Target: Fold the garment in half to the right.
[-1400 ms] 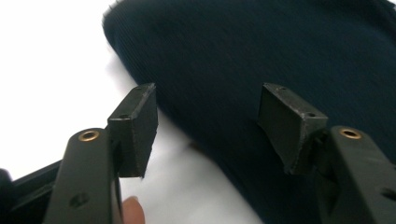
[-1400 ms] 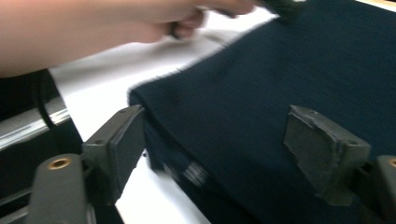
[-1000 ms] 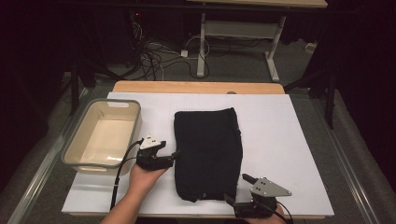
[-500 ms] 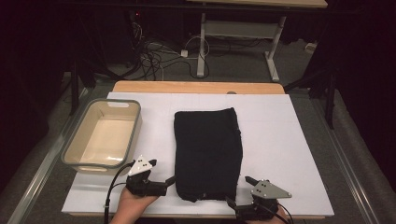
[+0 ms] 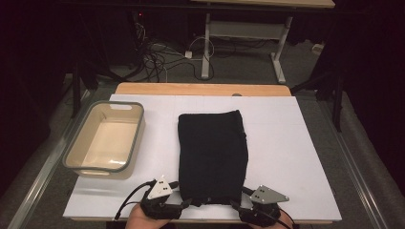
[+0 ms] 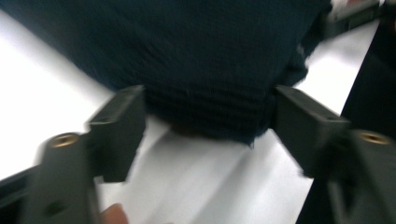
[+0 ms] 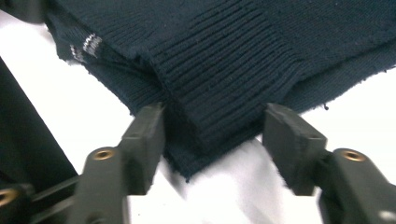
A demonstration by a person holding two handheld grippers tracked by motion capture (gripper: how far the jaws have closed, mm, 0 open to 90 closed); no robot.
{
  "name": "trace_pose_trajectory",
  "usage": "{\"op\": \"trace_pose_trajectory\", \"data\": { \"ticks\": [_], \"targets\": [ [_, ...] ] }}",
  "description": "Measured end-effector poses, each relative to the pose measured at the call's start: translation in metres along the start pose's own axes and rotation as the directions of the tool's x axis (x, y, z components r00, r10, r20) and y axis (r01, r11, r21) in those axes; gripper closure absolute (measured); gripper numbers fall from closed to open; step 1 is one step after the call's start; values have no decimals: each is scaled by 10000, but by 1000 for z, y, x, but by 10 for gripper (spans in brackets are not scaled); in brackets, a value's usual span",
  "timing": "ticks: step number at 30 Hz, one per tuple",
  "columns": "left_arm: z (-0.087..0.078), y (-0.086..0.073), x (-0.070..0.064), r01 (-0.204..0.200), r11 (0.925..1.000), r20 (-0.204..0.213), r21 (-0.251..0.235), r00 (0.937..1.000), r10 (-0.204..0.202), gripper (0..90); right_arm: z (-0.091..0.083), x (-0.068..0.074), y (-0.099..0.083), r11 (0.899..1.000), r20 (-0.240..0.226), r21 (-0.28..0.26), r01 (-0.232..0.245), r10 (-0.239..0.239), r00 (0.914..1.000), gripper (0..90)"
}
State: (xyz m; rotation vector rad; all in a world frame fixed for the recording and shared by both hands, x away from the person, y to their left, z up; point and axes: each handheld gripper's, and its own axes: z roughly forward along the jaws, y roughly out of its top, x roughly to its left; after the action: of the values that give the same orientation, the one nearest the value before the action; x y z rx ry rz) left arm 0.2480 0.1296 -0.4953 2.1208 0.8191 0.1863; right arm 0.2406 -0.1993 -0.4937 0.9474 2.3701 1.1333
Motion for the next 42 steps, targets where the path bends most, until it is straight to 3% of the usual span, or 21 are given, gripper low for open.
{"op": "trace_pose_trajectory", "data": {
  "ticks": [3, 6, 9, 11, 15, 19, 25, 29, 31, 35, 38, 42],
  "targets": [
    [1, -1, -1, -33, 9998, 275, 172, 9996, 28, 468, 0, 0, 0, 10000, -77, 69, -47, 47, 10000, 522],
    [0, -2, 0, 81, 9999, 405, 144, 9991, -86, 550, -1, 0, 1, 9998, -136, 160, -142, 144, 9998, 584],
    [0, -4, 1, 218, 9998, 473, 18, 9986, -218, 643, -1, -1, 1, 9997, -114, 184, -144, 146, 9998, 700],
    [-1, -5, 0, 310, 9995, 430, -70, 9986, -307, 702, -1, -2, 2, 9996, -373, 233, -127, 135, 9992, 802],
    [-8, -6, 1, 230, 9994, 103, -254, 9997, -228, 742, 0, 3, 6, 9992, -455, 292, 262, -249, 9987, 836],
    [-23, -12, 14, 466, 9976, -264, -507, 9985, -480, 743, 5, 15, 13, 9978, -771, 129, 647, -635, 9950, 836],
    [-44, -30, 37, 643, 9952, -875, -731, 9937, -707, 740, 18, 42, 25, 9916, -1538, -341, 1250, -1288, 9797, 835],
    [-48, -37, 44, 782, 9924, -593, -951, 9947, -841, 731, 30, 55, 27, 9857, -1706, -94, 1683, -1675, 9710, 834],
    [-50, -37, 42, 480, 9949, -709, -890, 9960, -544, 699, 30, 53, 27, 9876, -1768, -97, 1566, -1559, 9718, 803],
    [-65, -38, 43, 888, 9873, -638, -1318, 9932, -978, 592, 22, 45, 26, 9931, -2145, -325, 1125, -1169, 9697, 577],
    [-77, -38, 39, 820, 9779, -815, -1921, 9917, -992, 540, 13, 40, 26, 9942, -2099, -714, 806, -940, 9732, 500],
    [-76, -30, 38, 591, 9756, -823, -2116, 9936, -780, 470, 2, 32, 24, 9925, -1754, -1044, 634, -812, 9811, 422]
  ]
}}
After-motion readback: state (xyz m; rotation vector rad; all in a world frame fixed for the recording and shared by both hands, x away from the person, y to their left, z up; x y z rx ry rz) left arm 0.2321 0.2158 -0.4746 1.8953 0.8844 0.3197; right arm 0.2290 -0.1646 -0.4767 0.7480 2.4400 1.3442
